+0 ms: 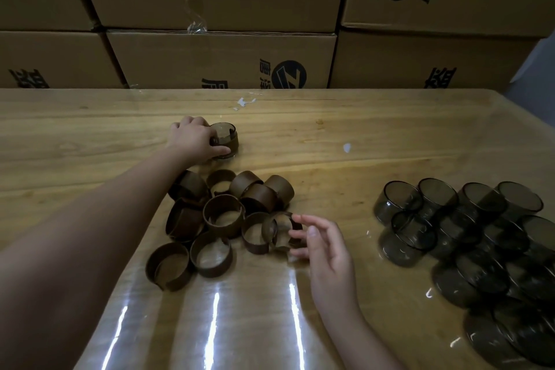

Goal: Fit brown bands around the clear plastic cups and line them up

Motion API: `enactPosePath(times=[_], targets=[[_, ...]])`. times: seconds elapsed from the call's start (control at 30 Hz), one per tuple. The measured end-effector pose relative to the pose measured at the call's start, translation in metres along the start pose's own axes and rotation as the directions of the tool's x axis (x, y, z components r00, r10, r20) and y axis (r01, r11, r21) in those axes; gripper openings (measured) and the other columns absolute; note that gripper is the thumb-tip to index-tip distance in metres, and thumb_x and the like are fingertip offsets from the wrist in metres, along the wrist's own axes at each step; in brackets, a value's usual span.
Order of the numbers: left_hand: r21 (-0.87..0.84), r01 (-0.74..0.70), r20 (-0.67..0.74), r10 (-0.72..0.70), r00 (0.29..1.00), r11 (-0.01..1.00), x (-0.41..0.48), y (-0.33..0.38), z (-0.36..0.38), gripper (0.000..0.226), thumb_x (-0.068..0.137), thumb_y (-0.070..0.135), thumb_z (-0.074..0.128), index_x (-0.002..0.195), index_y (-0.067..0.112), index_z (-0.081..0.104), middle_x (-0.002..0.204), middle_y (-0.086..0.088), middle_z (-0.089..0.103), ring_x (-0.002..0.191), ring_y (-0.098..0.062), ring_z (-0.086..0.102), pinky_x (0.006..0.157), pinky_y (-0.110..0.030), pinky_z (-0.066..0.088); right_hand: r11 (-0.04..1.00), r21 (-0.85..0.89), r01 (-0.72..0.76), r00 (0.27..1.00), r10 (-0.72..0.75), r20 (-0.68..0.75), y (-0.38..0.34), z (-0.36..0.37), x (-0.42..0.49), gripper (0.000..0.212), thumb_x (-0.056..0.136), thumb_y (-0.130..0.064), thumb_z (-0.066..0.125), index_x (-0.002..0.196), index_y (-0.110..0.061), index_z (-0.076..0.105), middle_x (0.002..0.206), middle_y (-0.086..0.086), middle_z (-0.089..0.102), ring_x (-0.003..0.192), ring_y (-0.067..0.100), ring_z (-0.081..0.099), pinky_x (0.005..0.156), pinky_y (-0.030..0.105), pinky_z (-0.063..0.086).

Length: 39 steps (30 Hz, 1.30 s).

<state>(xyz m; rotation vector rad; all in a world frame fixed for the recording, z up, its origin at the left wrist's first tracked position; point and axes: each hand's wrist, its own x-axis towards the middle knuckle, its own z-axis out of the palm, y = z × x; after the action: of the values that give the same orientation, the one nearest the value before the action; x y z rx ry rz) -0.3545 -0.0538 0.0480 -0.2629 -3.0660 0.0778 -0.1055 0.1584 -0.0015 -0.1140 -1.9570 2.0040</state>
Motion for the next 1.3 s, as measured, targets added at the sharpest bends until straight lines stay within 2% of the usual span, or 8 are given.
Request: enactPosePath(times=[0.17, 0.3, 0.4, 0.57, 0.73, 0.83, 1.03, 1.3], targets=[[-0.008, -0.006, 0.085, 0.007, 0.996, 1.000, -0.003, -0.002, -0.004, 0.050, 0.085, 0.052, 0.063, 0.126, 0.024, 0.057, 0.137, -0.007, 0.048, 0.128, -0.029, 0.037, 0.103, -0.045, 0.033, 1.000, -0.014, -0.016, 1.000, 0.016, 0.003, -0.001, -0.001, 0.000, 0.024, 0.090, -0.034, 0.045, 0.103, -0.027, 0.063, 0.107, -0.021, 0.068, 0.097, 0.007, 0.067, 0.071, 0.024, 0.057], [-0.400, 0.060, 0.096, -0.023, 0.995, 0.914, -0.012, -0.004, -0.025, 0.034, 0.088, 0.022, 0.063, 0.122, 0.025, 0.057, 0.141, -0.009, 0.042, 0.127, -0.029, 0.041, 0.103, -0.046, 0.043, 0.999, -0.021, -0.039, 0.999, 0.039, 0.001, -0.002, -0.001, 0.000, 0.017, 0.097, -0.031, 0.047, 0.102, -0.028, 0.063, 0.105, -0.021, 0.069, 0.095, 0.007, 0.068, 0.070, 0.024, 0.057], [-0.636, 0.048, -0.054, -0.107, 0.993, 0.770, -0.039, 0.007, -0.050, 0.022, 0.093, 0.019, 0.055, 0.114, 0.026, 0.059, 0.137, -0.004, 0.049, 0.121, -0.020, 0.049, 0.093, -0.036, 0.048, 0.998, -0.014, -0.064, 0.998, 0.064, -0.027, -0.004, -0.001, 0.001, 0.019, 0.100, -0.018, 0.045, 0.100, -0.025, 0.063, 0.100, -0.018, 0.070, 0.088, 0.008, 0.068, 0.067, 0.025, 0.056], [-0.852, -0.262, -0.353, -0.129, 0.927, 0.454, -0.140, 0.061, -0.083, 0.016, 0.095, 0.019, 0.053, 0.093, 0.034, 0.060, 0.097, 0.011, 0.064, 0.079, -0.002, 0.060, 0.063, -0.013, 0.050, 0.994, 0.010, -0.112, 0.992, 0.112, -0.053, -0.007, -0.003, 0.000, 0.023, 0.099, -0.013, 0.048, 0.088, -0.020, 0.066, 0.061, -0.009, 0.057, 0.054, 0.003, 0.050, 0.049, 0.016, 0.041], [-0.975, -0.221, -0.219, 0.074, 0.973, 0.011, -0.225, 0.124, -0.056, 0.014, 0.089, 0.024, 0.055, 0.081, 0.017, 0.063, 0.060, 0.007, 0.060, 0.047, -0.001, 0.049, 0.044, -0.015, 0.040, 0.995, -0.057, -0.079, 0.997, 0.079, 0.005, -0.003, 0.000, 0.001, 0.035, 0.099, -0.013, 0.050, 0.072, -0.029, 0.066, 0.054, -0.011, 0.049, 0.052, 0.002, 0.042, 0.053, 0.020, 0.035], [-0.997, -0.077, -0.079, 0.105, 0.991, -0.026, -0.243, 0.145, -0.023, 0.029, 0.089, 0.026, 0.057, 0.071, 0.003, 0.060, 0.051, 0.006, 0.055, 0.041, -0.005, 0.044, 0.044, -0.015, 0.036, 0.993, -0.116, -0.018, 0.995, 0.029, 0.095, -0.002, 0.000, -0.003, 0.038, 0.099, -0.018, 0.052, 0.073, -0.041, 0.065, 0.061, -0.012, 0.061, 0.057, -0.001, 0.052, 0.055, 0.017, 0.042], [-0.997, 0.050, 0.048, 0.044, 0.998, -0.052, -0.245, 0.137, 0.009, 0.039, 0.097, 0.011, 0.050, 0.061, 0.020, 0.060, 0.050, 0.004, 0.054, 0.039, -0.005, 0.045, 0.041, -0.015, 0.036, 0.976, -0.219, 0.012, 0.994, 0.013, 0.113, -0.001, 0.004, -0.006, 0.030, 0.097, -0.017, 0.055, 0.071, -0.028, 0.062, 0.055, -0.010, 0.058, 0.053, 0.000, 0.052, 0.053, 0.018, 0.043], [-0.987, -0.106, -0.085, 0.165, 0.983, 0.120, -0.237, 0.121, 0.015, 0.028, 0.090, 0.029, 0.053, 0.063, 0.026, 0.060, 0.054, 0.005, 0.058, 0.046, -0.002, 0.051, 0.048, -0.014, 0.041, 0.954, -0.295, 0.055, 0.987, -0.007, 0.162, 0.002, 0.005, -0.006, 0.043, 0.098, -0.024, 0.055, 0.058, -0.039, 0.051, 0.049, -0.014, 0.050, 0.049, 0.001, 0.046, 0.049, 0.015, 0.036]])
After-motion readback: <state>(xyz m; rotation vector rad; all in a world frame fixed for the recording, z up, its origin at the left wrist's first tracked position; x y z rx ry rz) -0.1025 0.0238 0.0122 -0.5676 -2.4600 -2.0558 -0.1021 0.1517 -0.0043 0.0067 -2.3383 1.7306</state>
